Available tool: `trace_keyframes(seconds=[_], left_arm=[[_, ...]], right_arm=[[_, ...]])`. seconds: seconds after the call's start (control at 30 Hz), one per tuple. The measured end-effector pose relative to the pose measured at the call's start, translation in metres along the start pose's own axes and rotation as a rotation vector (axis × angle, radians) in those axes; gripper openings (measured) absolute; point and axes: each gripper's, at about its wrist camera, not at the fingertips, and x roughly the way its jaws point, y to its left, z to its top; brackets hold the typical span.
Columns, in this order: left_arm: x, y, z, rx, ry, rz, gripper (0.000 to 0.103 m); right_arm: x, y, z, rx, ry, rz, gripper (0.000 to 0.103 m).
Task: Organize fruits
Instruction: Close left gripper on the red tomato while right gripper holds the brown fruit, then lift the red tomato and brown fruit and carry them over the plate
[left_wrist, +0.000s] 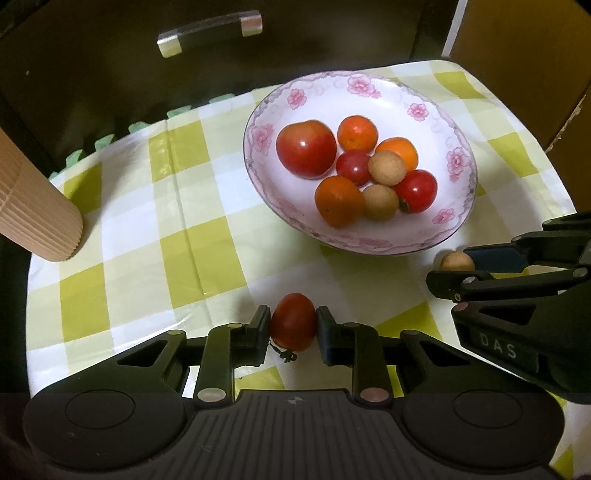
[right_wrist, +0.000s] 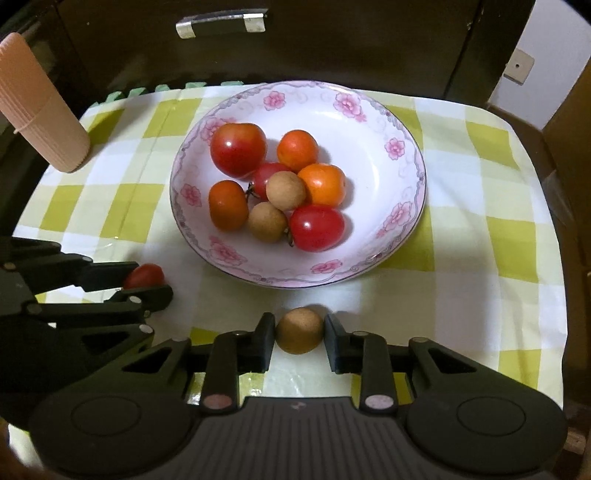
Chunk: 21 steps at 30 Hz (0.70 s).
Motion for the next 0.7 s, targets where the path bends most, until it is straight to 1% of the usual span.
trace_keyframes(seconds=[0.37,0.7], left_arm=[[-0.022,-0.013,0.009,0.017,-0.039,-0.005,0.034],[-0.030,-0.024,0.021,0.037,-0.062,0.003,0.034]], right_arm=[[-0.022,-0.008,0.000,0.021,-0.048,0.021,0.028],[-0.036,-0.016,0.001,0.045,-0.084,0.031,0.028]])
